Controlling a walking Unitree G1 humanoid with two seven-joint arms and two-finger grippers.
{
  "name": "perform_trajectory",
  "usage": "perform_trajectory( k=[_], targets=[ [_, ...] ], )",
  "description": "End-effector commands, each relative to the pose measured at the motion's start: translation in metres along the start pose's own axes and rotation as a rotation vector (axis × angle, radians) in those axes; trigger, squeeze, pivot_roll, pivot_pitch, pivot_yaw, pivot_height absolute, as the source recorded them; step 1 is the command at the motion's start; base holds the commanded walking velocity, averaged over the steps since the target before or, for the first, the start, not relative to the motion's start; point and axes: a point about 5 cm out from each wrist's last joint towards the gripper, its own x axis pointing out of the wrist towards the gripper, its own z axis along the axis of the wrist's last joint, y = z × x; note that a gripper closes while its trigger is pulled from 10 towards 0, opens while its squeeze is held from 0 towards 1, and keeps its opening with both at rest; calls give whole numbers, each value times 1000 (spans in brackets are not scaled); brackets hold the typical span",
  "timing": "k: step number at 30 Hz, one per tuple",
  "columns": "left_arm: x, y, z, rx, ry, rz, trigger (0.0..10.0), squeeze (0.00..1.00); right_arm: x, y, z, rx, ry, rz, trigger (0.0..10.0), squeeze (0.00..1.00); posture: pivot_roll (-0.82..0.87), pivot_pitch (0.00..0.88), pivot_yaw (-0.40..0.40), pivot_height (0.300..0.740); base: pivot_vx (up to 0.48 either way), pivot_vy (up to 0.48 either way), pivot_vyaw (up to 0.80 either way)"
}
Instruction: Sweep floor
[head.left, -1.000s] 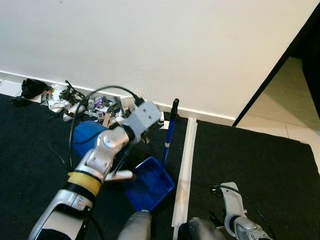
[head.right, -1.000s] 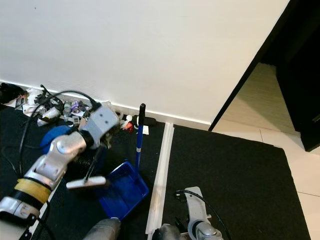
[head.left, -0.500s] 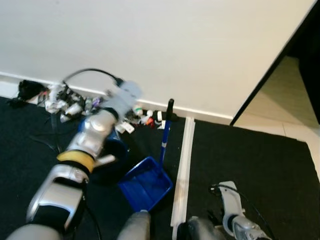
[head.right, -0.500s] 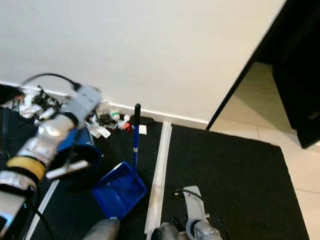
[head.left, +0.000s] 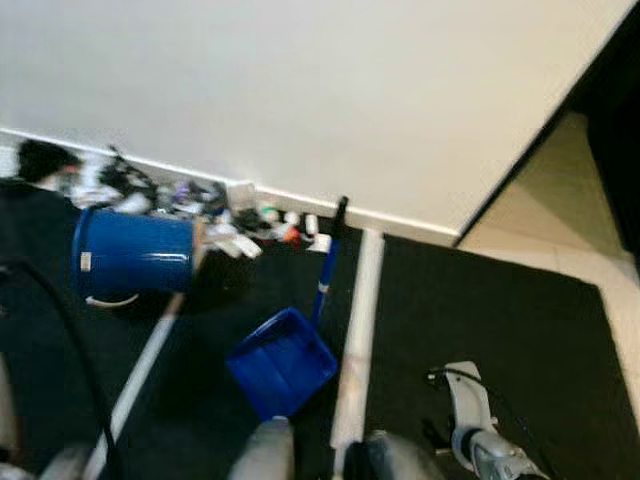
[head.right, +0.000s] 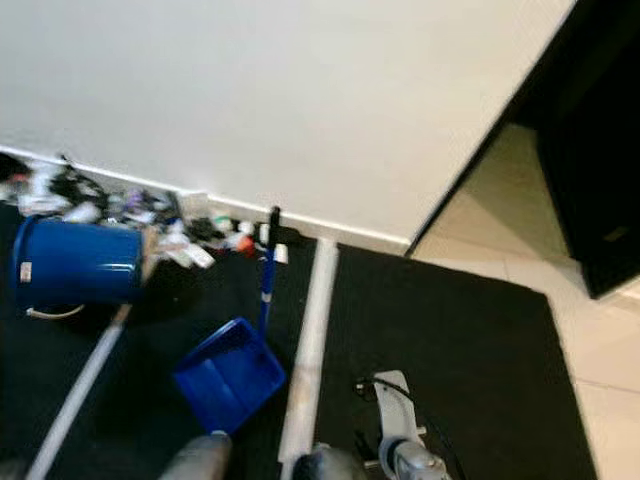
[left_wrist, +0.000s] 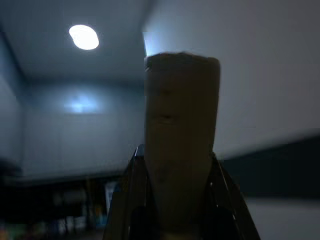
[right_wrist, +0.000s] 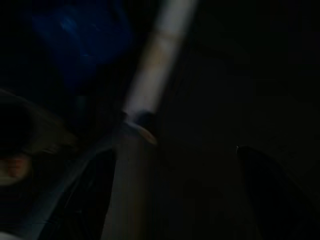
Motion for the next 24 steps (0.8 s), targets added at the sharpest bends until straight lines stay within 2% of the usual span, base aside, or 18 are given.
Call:
perform_trajectory(
  k=[1,2,3,4,5,6,7,8,10,11,13,15,17,19,20,22,23,24],
  targets=[
    [-26,-27,-28,33,74,-141,10000,0,-3,-5,-10,3,26,-18,10000,0,154,0,-73,740,0,0,0],
    [-49,-39,-51,53,146,-225,10000,0,-3,-3,-11,1,29,-13,10000,0,152,0,-74,740,0,0,0],
    [-49,-39,-51,53,146,-225,10000,0,-3,-3,-11,1,29,-13,10000,0,152,0,-74,740,0,0,0],
    [-79,-51,-78,79,241,-325,10000,0,-3,-3,-12,0,31,-11,10000,0,148,0,-75,740,0,0,0],
    [-136,-66,-118,94,405,-490,10000,0,-3,-5,-13,-5,33,-12,10000,0,145,0,-80,740,0,0,0],
    [-136,-66,-118,94,405,-490,10000,0,-3,-5,-13,-5,33,-12,10000,0,145,0,-80,740,0,0,0],
    [-178,-77,-136,59,517,-605,10000,0,-4,-7,-13,-9,35,-15,10000,0,144,0,-85,740,0,0,0],
    [-178,-77,-136,59,517,-605,10000,0,-4,-7,-13,-9,35,-15,10000,0,144,0,-85,740,0,0,0],
    [-217,-88,-146,17,599,-710,10000,0,-4,-10,-13,-16,36,-19,10000,0,146,0,-91,740,0,0,0],
    [-217,-88,-146,17,599,-710,10000,0,-4,-10,-13,-16,36,-19,10000,0,146,0,-91,740,0,0,0],
    [-228,-92,-148,9,616,-733,10000,0,-4,-11,-12,-19,36,-20,10000,0,146,0,-91,740,0,0,0],
    [-263,-103,-148,-32,638,-823,10000,0,-5,-13,-11,-24,35,-24,10000,0,145,0,-94,740,0,0,0],
    [-263,-103,-148,-32,638,-823,10000,0,-5,-13,-11,-24,35,-24,10000,0,145,0,-94,740,0,0,0],
    [-298,-110,-145,-71,647,-896,10000,0,-4,-13,-10,-24,32,-24,10000,0,150,0,-90,740,0,0,0],
    [-298,-110,-145,-71,647,-896,10000,0,-4,-13,-10,-24,32,-24,10000,0,150,0,-90,740,0,0,0],
    [-321,-113,-141,-112,662,-940,10000,0,-4,-12,-10,-22,32,-21,10000,0,154,0,-89,740,0,0,0],
    [-321,-113,-141,-112,662,-940,10000,0,-4,-12,-10,-22,32,-21,10000,0,154,0,-89,740,0,0,0],
    [-337,-117,-136,-165,671,-979,10000,0,-4,-9,-12,-21,35,-16,10000,0,157,0,-84,740,0,0,0]
  ],
)
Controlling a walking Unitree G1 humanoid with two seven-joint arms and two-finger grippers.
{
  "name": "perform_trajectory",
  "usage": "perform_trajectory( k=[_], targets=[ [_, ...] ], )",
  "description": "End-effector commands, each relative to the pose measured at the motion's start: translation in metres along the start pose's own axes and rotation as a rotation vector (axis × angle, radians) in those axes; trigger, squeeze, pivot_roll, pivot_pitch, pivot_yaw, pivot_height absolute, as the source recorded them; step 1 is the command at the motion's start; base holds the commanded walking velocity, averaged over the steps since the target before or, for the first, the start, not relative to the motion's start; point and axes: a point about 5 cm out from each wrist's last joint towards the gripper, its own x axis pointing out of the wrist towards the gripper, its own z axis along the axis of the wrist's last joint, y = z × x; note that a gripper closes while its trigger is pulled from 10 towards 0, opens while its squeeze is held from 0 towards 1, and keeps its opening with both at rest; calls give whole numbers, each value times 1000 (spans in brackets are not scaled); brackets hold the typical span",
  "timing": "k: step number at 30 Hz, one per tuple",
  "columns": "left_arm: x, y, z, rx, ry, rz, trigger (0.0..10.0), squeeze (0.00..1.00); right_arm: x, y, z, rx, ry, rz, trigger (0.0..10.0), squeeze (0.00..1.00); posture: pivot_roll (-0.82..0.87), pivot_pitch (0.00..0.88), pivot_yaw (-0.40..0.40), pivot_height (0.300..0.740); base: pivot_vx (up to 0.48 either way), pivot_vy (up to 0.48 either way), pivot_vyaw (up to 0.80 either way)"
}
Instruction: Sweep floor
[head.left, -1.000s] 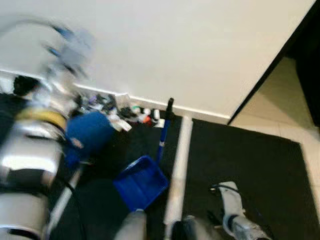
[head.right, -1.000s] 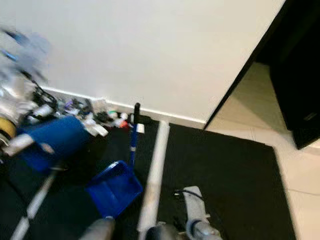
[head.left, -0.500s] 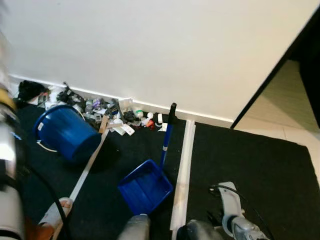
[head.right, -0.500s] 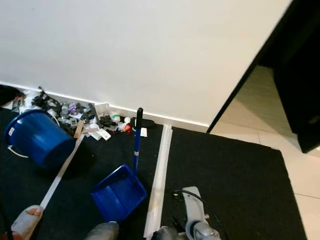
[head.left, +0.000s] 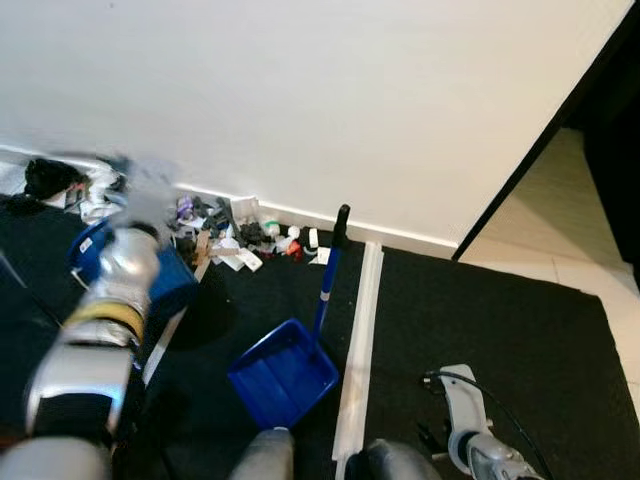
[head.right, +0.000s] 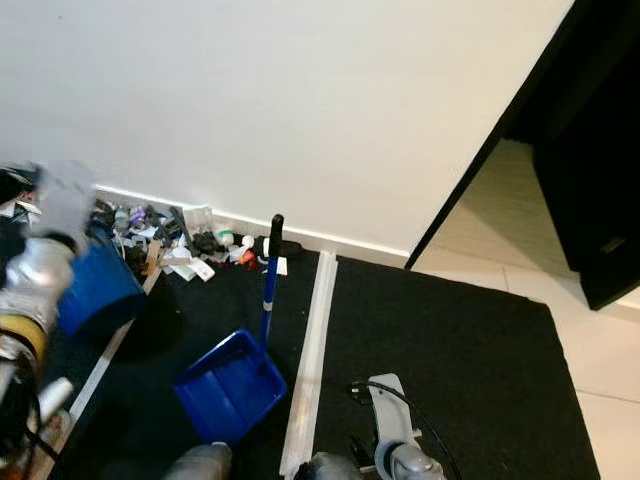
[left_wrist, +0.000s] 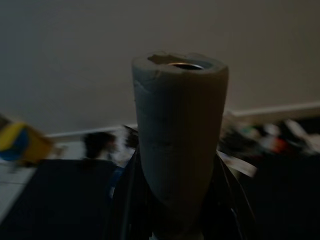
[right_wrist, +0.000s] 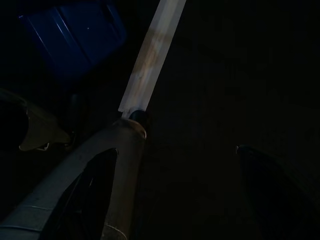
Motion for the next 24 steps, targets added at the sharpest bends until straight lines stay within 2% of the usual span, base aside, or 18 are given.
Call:
perform_trajectory(
  k=[1,2,3,6,7,8,10,12,17,20,24],
  targets=[
    [2,-12,22,-20,-129,-49,10000,0,-1,-1,-2,-11,4,-2,10000,0,157,0,-84,740,0,0,0],
    [-1,-20,21,-39,-135,-81,10000,0,-1,0,-2,-10,5,0,10000,0,157,0,-84,740,0,0,0],
    [-1,-20,21,-39,-135,-81,10000,0,-1,0,-2,-10,5,0,10000,0,157,0,-84,740,0,0,0],
    [-9,-48,19,-102,-151,-220,10000,0,0,1,-3,-8,7,3,10000,0,158,0,-81,740,0,0,0],
    [-9,-48,19,-102,-151,-220,10000,0,0,1,-3,-8,7,3,10000,0,158,0,-81,740,0,0,0],
    [-12,-57,16,-109,-136,-271,10000,0,0,2,-3,-7,7,3,10000,0,157,0,-80,740,0,0,0],
    [-22,-80,0,-86,-50,-389,10000,0,0,2,-2,-4,7,1,10000,0,156,0,-76,740,0,0,0],
    [-31,-92,-17,-76,48,-447,10000,0,0,2,-1,2,5,-1,10000,0,149,0,-71,740,0,0,0],
    [-40,-99,-32,-93,127,-474,10000,0,1,2,3,22,-12,-12,10000,0,143,0,-49,740,0,0,0],
    [-42,-100,-33,-91,132,-482,10000,0,1,2,4,26,-15,-14,10000,0,141,0,-35,740,0,0,0],
    [-45,-102,-39,-37,168,-534,10000,0,2,6,5,78,-29,-30,10000,0,134,0,33,740,0,0,0]
  ],
)
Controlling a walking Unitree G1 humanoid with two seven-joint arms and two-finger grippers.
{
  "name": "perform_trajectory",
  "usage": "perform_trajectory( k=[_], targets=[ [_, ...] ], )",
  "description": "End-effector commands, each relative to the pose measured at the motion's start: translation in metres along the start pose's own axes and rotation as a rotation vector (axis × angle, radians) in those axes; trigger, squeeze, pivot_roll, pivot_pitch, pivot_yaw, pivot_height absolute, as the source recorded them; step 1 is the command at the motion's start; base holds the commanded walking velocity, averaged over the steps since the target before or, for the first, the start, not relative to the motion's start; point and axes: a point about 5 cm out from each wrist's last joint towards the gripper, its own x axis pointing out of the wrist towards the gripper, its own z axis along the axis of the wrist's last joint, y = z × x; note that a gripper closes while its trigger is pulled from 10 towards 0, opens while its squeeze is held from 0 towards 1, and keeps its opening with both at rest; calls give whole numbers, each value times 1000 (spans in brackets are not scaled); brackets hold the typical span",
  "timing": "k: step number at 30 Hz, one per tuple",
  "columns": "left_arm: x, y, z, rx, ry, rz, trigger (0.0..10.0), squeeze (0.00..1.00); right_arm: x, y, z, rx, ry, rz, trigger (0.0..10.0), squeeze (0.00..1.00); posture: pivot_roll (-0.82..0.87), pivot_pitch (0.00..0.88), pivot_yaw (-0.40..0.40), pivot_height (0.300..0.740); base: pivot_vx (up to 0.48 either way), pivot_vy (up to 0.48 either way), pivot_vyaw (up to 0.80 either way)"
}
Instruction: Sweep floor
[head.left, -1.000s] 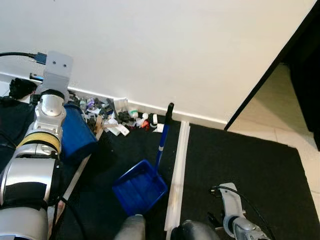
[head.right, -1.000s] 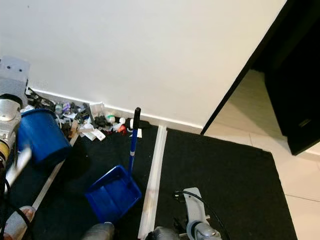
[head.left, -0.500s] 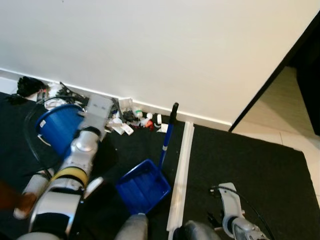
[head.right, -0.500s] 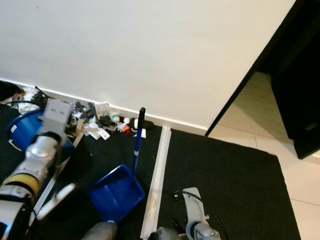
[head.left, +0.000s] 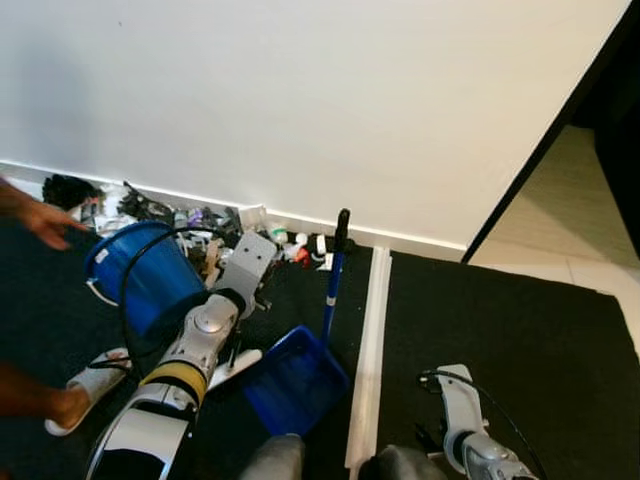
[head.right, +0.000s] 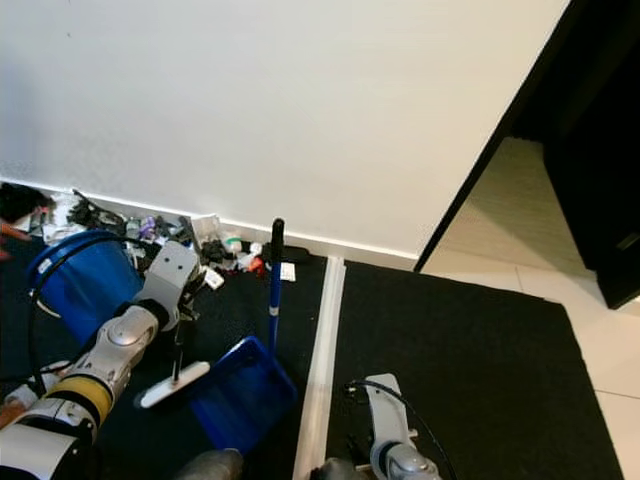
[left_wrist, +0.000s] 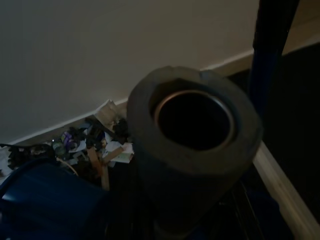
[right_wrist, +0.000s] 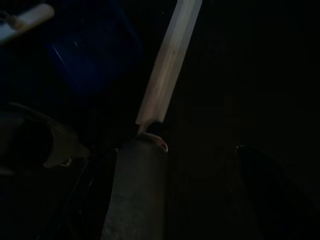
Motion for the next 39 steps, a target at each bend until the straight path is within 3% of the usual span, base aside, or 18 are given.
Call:
perform_trajectory(
  k=[1,9,13,14,17,25,29,32,39],
  targets=[
    [-6,-6,-23,22,127,-46,10000,0,0,3,0,48,-15,-16,10000,0,132,0,43,740,0,0,0],
    [-6,-7,-27,-68,155,-2,10000,0,-3,10,-18,86,13,-18,10000,0,126,0,61,740,0,0,0],
    [-5,-9,-28,-166,151,39,10000,0,-3,8,-19,88,15,-23,10000,0,118,0,53,740,0,0,0],
    [-5,-13,-30,-240,163,54,10000,0,-4,5,-18,85,13,-27,10000,0,114,0,47,740,0,0,0],
    [-5,-17,-32,-295,165,67,10000,0,-4,0,-15,80,7,-35,10000,0,110,0,39,740,0,0,0],
    [-5,-17,-32,-229,166,96,10000,43,-3,-5,-9,67,-7,-41,10000,0,107,0,24,740,0,-360,0],
    [-5,-21,-34,-242,177,96,10000,0,-3,-5,-7,50,-10,-34,10000,0,106,0,9,740,0,-457,0],
    [-6,-20,-36,-312,179,137,10000,0,-3,-6,-6,39,-10,-31,10000,0,102,0,0,740,0,0,0],
    [-7,-19,-35,-296,169,165,10000,0,-3,-9,-3,19,-12,-28,10000,0,94,0,-14,740,0,0,0]
  ],
)
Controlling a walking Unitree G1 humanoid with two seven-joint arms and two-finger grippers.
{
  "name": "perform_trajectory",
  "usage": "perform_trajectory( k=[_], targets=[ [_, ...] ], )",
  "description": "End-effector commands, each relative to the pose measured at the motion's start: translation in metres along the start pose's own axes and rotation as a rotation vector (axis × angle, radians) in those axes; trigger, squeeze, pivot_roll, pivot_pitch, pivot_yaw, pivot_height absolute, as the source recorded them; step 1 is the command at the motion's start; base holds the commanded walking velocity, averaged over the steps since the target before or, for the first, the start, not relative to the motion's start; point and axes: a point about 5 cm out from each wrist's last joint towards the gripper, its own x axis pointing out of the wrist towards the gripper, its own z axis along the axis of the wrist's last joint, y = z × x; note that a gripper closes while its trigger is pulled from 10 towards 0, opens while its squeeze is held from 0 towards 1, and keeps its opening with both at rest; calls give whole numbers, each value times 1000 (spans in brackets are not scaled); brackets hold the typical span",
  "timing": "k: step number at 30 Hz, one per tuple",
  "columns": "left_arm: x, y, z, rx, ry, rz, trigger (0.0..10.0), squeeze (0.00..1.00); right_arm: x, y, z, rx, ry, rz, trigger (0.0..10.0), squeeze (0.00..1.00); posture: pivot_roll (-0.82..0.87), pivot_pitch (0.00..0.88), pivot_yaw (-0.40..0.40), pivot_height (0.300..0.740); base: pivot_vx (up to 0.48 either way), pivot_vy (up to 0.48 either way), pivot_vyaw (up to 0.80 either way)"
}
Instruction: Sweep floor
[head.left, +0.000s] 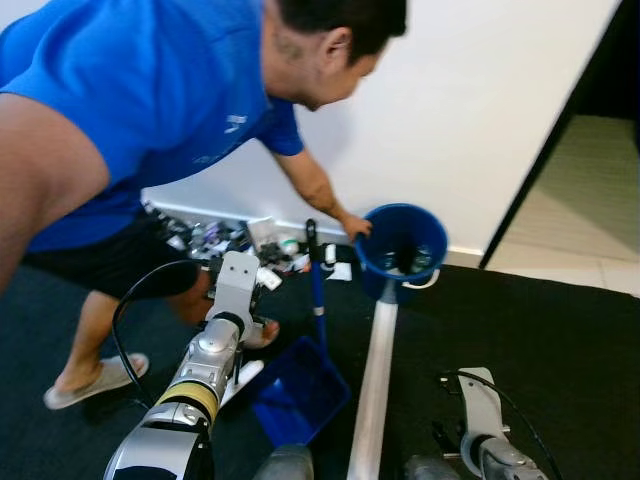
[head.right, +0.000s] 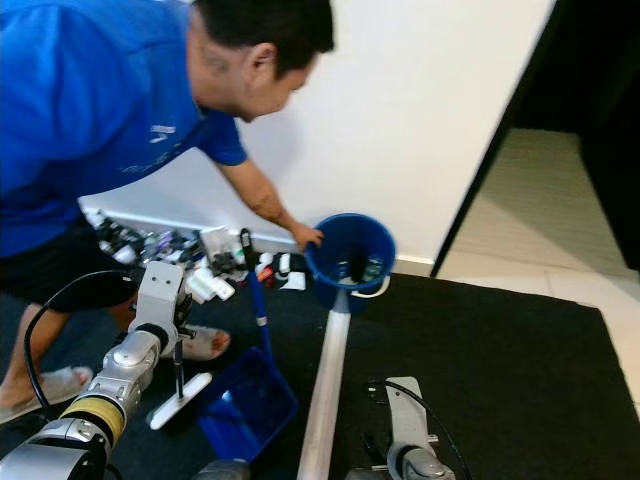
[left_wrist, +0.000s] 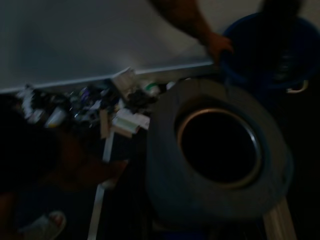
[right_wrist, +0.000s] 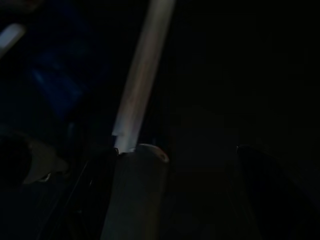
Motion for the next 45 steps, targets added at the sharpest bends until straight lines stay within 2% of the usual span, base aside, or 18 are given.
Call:
perform_trajectory(
  k=[1,9,11,16,18,20,21,22,24,26,30,31,32,35,40,41,42,45],
  targets=[
    [-3,-5,-14,-57,63,-5,10000,0,1,5,3,-18,-2,21,10000,0,92,0,-16,740,0,0,0],
    [-3,-2,-13,-33,57,4,10000,0,2,3,9,-37,-16,27,10000,0,87,0,-22,740,0,0,0],
    [-3,3,-11,40,54,4,10000,0,4,3,20,-78,-38,38,10000,0,87,0,-36,740,0,0,0],
    [-4,5,-12,93,60,-19,10000,0,5,4,25,-112,-50,52,10000,0,89,0,-39,740,0,0,0],
    [-9,16,-7,298,25,-148,10000,0,7,12,39,-168,-91,105,10000,0,92,0,-51,740,0,0,0],
    [-9,16,-7,298,25,-148,10000,0,7,12,39,-168,-91,105,10000,0,92,0,-51,740,0,0,0],
    [-12,21,-4,375,7,-202,10000,0,7,16,45,-181,-110,126,10000,0,93,0,-52,740,0,0,0],
    [-12,21,-4,375,7,-202,10000,0,7,16,45,-181,-110,126,10000,0,93,0,-52,740,0,0,0],
    [-25,48,25,435,-92,-372,10000,0,8,25,66,-197,-191,186,10000,0,107,0,-65,740,0,0,0],
    [-44,59,61,453,-188,-557,10000,0,7,33,83,-198,-262,254,10000,0,112,0,-66,740,0,0,0],
    [-54,56,78,504,-241,-649,10000,0,6,39,91,-206,-290,303,10000,0,112,0,-66,740,0,0,0],
    [-65,45,88,587,-276,-765,10000,0,4,49,101,-207,-326,390,10000,0,121,0,-65,740,0,0,0],
    [-69,40,91,610,-283,-814,10000,0,4,53,106,-202,-341,426,10000,0,121,0,-64,740,0,0,0],
    [-77,31,100,584,-276,-909,10000,0,0,63,117,-182,-384,524,10000,0,121,0,-64,740,0,0,0],
    [-78,20,117,543,-343,-917,10000,0,-5,74,128,-186,-418,648,10000,0,120,0,-56,740,0,0,0],
    [-66,8,143,452,-470,-776,10000,0,-13,80,140,-193,-477,759,10000,0,127,0,-63,740,0,0,0],
    [-66,8,143,452,-470,-776,10000,0,-13,80,140,-193,-477,759,10000,0,127,0,-63,740,0,0,0],
    [-59,-2,155,323,-465,-716,10000,0,-21,75,152,-233,-569,794,10000,0,120,0,-57,740,0,0,0]
  ],
)
